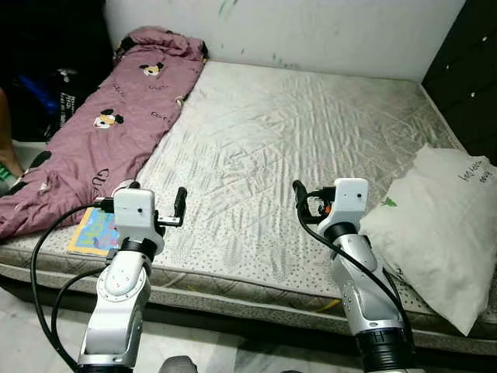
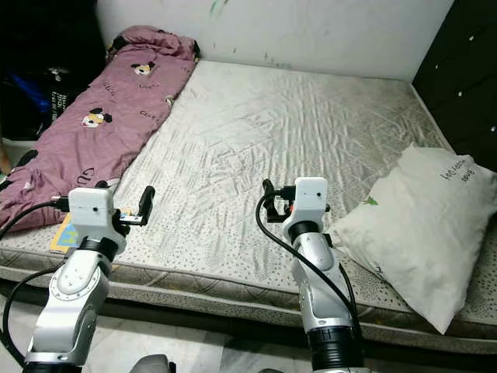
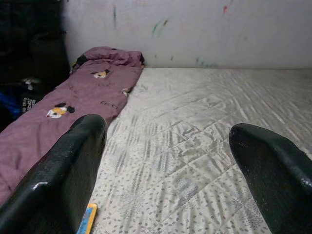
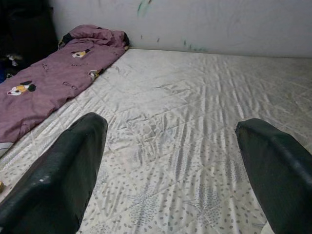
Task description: Clean up the room
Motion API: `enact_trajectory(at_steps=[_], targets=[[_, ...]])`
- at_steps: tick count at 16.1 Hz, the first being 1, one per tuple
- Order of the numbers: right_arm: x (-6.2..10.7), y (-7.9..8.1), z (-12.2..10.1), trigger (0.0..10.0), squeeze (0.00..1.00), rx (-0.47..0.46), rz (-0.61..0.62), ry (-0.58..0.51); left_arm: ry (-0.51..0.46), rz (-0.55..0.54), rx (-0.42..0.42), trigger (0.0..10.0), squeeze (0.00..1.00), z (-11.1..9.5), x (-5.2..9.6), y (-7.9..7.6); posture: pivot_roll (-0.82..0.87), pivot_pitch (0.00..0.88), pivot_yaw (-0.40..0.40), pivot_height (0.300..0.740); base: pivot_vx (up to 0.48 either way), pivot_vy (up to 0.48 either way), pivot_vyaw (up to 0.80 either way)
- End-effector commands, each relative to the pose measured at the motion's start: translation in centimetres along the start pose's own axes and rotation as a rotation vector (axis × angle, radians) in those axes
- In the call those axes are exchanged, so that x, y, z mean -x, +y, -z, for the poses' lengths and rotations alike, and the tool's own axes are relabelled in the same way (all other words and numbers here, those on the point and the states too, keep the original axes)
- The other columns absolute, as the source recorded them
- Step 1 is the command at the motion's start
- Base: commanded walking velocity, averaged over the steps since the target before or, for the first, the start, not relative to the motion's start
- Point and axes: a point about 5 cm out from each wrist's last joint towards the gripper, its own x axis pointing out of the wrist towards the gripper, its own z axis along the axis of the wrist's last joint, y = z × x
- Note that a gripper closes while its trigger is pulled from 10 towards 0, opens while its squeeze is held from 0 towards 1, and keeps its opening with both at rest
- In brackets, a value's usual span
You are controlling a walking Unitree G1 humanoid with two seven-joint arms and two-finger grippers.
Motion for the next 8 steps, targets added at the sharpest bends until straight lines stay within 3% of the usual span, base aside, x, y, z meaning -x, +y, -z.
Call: enact_trajectory(at_steps=[1, 8], targets=[[-0.04, -0.06, -0.38, 10.0, 0.00, 0.005, 0.003, -0.016, 0.001, 0.004, 0.001, 10.0, 0.00, -0.10, -0.16, -0.30, 0.03, 0.000, -0.033, 0.740, 0.000, 0.000, 0.00], [0.60, 0.06, 0.32, 10.0, 0.00, -0.002, 0.008, 0.000, 0.032, 0.068, 0.017, 10.0, 0.00, 0.56, 0.59, -1.15, 0.04, 0.000, -0.023, 0.740, 0.000, 0.000, 0.00]])
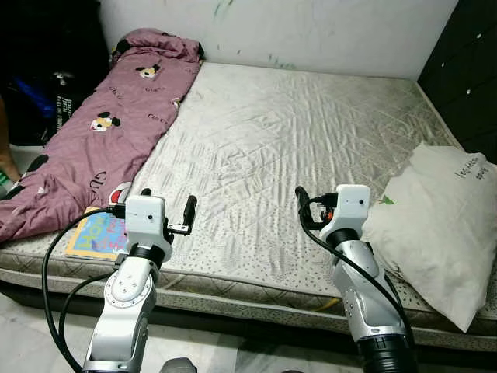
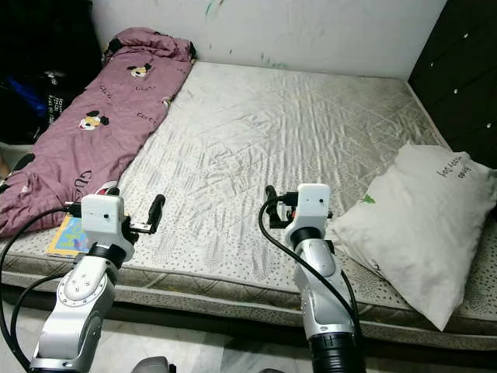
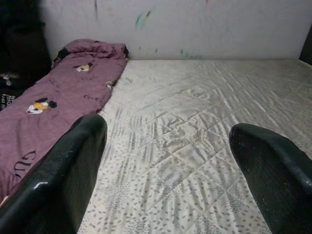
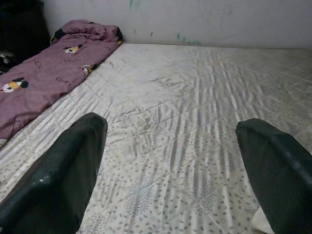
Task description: Clean up the room
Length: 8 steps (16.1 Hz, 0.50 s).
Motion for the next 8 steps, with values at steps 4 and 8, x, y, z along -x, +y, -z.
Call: enact_trajectory(at_steps=[4, 8], targets=[[0.26, -0.06, -0.50, 10.0, 0.00, 0.010, 0.005, -0.022, -0.010, 0.025, 0.015, 10.0, 0.00, -0.51, -0.29, -0.63, 0.03, 0.000, -0.021, 0.740, 0.000, -0.292, 0.00], [0.22, -0.06, -0.58, 10.0, 0.00, 0.022, -0.002, -0.021, -0.011, 0.031, 0.031, 10.0, 0.00, -0.52, -0.40, -0.84, 0.03, 0.000, -0.032, 0.740, 0.000, -0.349, 0.00]])
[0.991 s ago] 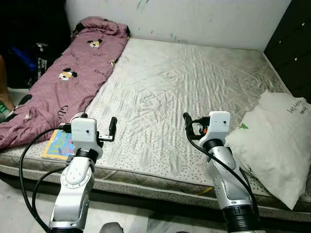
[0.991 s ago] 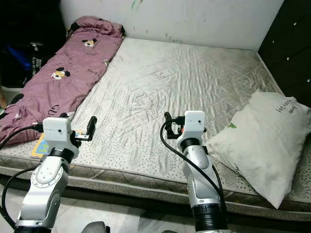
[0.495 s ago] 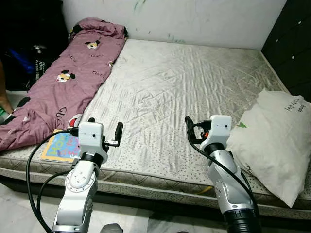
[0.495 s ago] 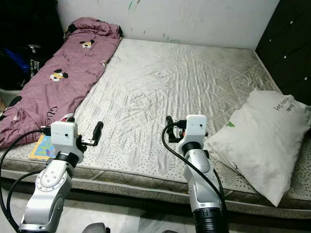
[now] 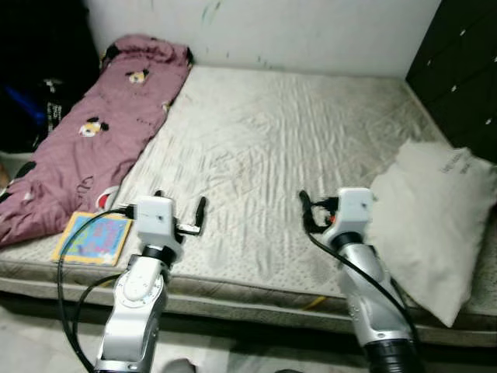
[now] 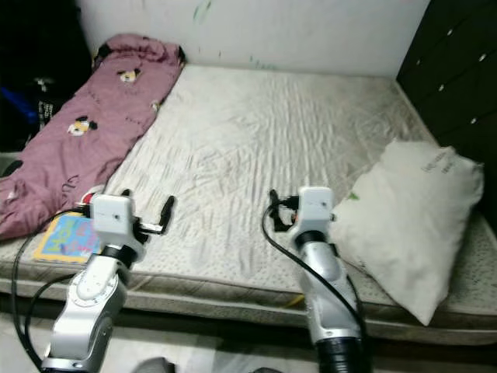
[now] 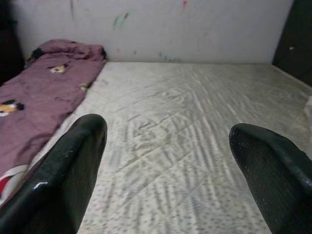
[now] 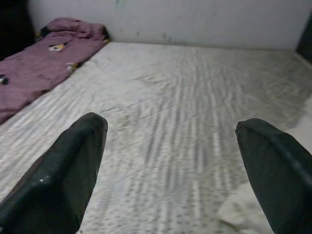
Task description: Clean up the room
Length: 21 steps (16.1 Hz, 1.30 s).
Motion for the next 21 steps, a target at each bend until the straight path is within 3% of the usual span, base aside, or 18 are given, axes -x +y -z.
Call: enact_trajectory(at_steps=[1, 4, 13, 21], targets=[[-0.18, 0.61, -0.63, 10.0, 0.00, 0.001, -0.017, -0.021, -0.003, -0.012, -0.006, 10.0, 0.00, -0.21, -0.01, 0.52, 0.03, 0.000, -0.035, 0.740, 0.000, -0.356, 0.00], [-0.35, 0.71, -0.67, 10.0, 0.00, 0.002, -0.020, -0.023, -0.009, -0.011, -0.009, 10.0, 0.00, -0.32, -0.19, 0.60, 0.03, 0.000, -0.031, 0.740, 0.000, -0.335, 0.00], [-0.74, 0.83, -0.95, 10.0, 0.00, 0.001, -0.016, -0.036, -0.054, 0.027, 0.057, 10.0, 0.00, -1.09, -0.67, 0.37, 0.03, 0.000, -0.029, 0.740, 0.000, 0.000, 0.00], [-0.79, 0.87, -0.92, 10.0, 0.00, -0.001, -0.013, -0.039, -0.059, 0.058, 0.061, 10.0, 0.00, -1.15, -0.65, 0.21, 0.03, 0.000, -0.026, 0.740, 0.000, 0.000, -0.19]])
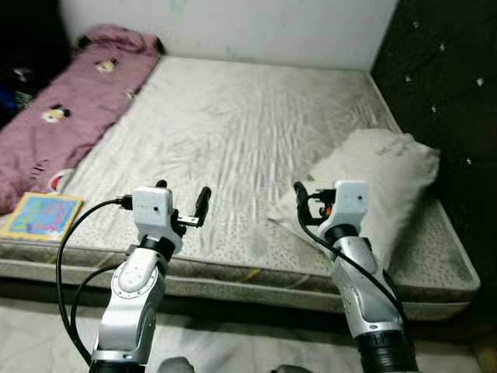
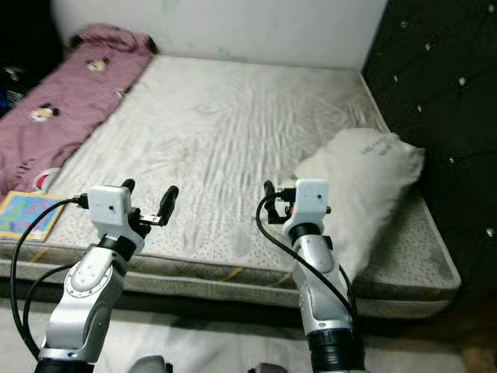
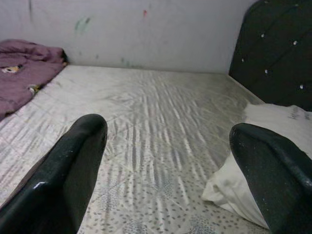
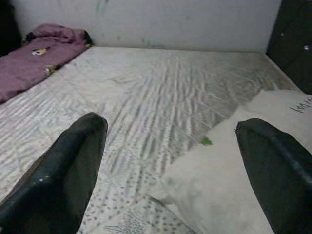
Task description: Clean up the room
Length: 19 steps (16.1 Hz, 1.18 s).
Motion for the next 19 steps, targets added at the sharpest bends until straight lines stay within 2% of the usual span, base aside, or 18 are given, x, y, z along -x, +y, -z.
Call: enact_trajectory(at_steps=[1, 4, 19], targets=[[-0.12, 0.06, -0.21, 10.0, 0.00, 0.003, -0.001, -0.011, -0.013, 0.007, -0.002, 10.0, 0.00, -0.36, -0.14, 0.06, 0.03, 0.000, -0.026, 0.740, 0.000, 0.000, 0.00], [-0.18, 0.11, -0.22, 10.0, 0.00, 0.003, -0.002, -0.011, -0.014, 0.009, -0.004, 10.0, 0.00, -0.36, -0.13, 0.08, 0.03, 0.000, -0.027, 0.740, 0.000, 0.000, 0.00], [-0.37, 0.29, -0.26, 10.0, 0.00, 0.000, 0.001, -0.014, -0.005, 0.021, -0.015, 10.0, 0.00, -0.28, -0.16, 0.17, 0.04, 0.000, -0.022, 0.740, 0.321, 0.000, 0.00]])
